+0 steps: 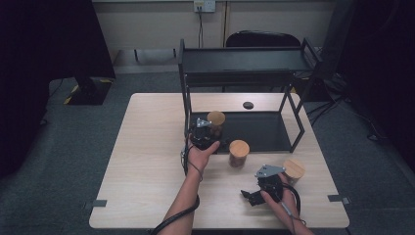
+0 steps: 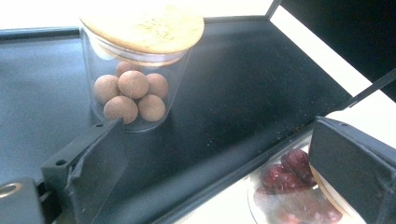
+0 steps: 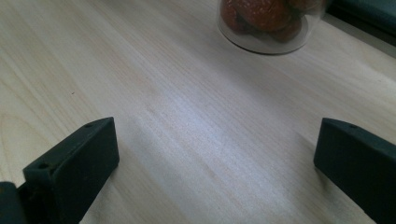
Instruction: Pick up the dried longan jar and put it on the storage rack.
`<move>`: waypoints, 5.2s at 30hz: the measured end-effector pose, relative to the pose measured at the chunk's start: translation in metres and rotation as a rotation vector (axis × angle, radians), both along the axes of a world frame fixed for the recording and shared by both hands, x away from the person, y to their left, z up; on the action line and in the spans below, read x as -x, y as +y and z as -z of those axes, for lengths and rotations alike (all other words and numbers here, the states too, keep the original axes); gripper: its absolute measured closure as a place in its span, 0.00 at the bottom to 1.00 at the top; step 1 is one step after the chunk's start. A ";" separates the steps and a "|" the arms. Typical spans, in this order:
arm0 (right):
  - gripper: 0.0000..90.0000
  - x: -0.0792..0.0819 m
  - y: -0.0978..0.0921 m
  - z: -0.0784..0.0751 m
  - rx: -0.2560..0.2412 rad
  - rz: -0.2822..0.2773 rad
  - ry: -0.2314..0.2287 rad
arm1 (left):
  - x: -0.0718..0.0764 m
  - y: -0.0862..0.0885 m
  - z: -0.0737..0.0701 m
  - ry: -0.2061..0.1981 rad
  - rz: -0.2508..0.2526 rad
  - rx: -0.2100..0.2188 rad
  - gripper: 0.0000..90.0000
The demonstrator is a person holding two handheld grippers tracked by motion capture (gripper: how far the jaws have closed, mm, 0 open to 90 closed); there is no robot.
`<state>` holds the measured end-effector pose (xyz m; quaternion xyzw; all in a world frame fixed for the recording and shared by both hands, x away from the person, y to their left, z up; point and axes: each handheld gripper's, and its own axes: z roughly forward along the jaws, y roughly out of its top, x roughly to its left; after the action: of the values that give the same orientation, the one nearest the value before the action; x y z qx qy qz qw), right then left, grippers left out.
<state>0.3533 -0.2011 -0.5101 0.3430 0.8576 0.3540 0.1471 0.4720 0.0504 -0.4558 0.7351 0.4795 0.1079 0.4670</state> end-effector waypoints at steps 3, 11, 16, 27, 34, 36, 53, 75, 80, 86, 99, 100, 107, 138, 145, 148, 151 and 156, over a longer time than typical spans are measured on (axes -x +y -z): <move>0.00 0.000 0.000 0.000 0.000 0.000 0.000 | 0.002 0.001 0.000 0.001 0.005 0.005 0.05; 0.00 0.000 0.000 0.000 0.000 0.000 0.000 | 0.009 0.003 0.002 0.008 0.032 0.007 0.05; 0.00 0.000 0.000 0.000 0.000 0.000 0.000 | 0.014 0.004 0.003 0.008 0.052 0.008 0.05; 0.00 0.000 0.000 0.000 0.000 0.000 0.000 | 0.024 0.010 0.006 0.007 0.084 0.018 0.05; 0.00 0.000 0.000 0.000 0.000 0.000 0.000 | 0.029 0.014 0.007 0.005 0.099 0.017 0.05; 0.00 0.000 0.000 0.000 0.000 0.000 0.000 | 0.031 0.016 0.007 0.005 0.100 0.019 0.05; 0.00 0.000 0.000 0.000 0.000 0.000 0.000 | 0.042 0.033 0.011 0.005 0.106 0.002 0.05; 0.00 0.000 0.000 0.000 0.000 0.000 0.000 | 0.051 0.061 0.014 0.002 0.082 -0.006 0.05; 0.00 0.000 0.000 0.000 0.000 0.000 0.000 | 0.053 0.068 0.015 0.002 0.073 -0.005 0.05; 0.00 0.000 0.000 0.000 0.000 0.000 0.000 | 0.056 0.074 0.017 0.005 0.063 -0.004 0.05; 0.00 0.000 0.000 0.000 0.000 0.000 0.000 | 0.062 0.086 0.021 0.003 0.051 -0.012 0.05; 0.00 0.000 0.000 0.000 0.000 0.000 0.000 | 0.063 0.087 0.021 0.004 0.048 -0.011 0.05; 0.00 0.000 0.000 0.000 0.000 0.000 0.000 | 0.067 0.095 0.024 0.003 0.038 -0.011 0.05; 0.00 0.000 0.000 0.000 0.000 0.000 0.000 | 0.085 0.132 0.036 -0.001 -0.008 -0.042 0.05; 0.00 0.000 0.000 0.000 0.000 0.000 0.000 | 0.090 0.141 0.040 0.006 -0.017 -0.060 0.05; 0.00 0.000 0.000 0.000 0.000 0.000 0.000 | 0.092 0.146 0.043 0.010 -0.021 -0.071 0.05; 0.00 0.000 0.000 0.000 0.000 0.000 0.000 | 0.094 0.151 0.045 0.010 -0.030 -0.077 0.05; 0.00 0.000 0.000 0.000 0.000 0.000 0.000 | 0.098 0.155 0.048 0.013 -0.033 -0.100 0.05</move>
<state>0.3532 -0.2011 -0.5102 0.3431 0.8574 0.3542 0.1471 0.3740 0.2057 -0.5035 0.7502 0.4885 0.1345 0.4247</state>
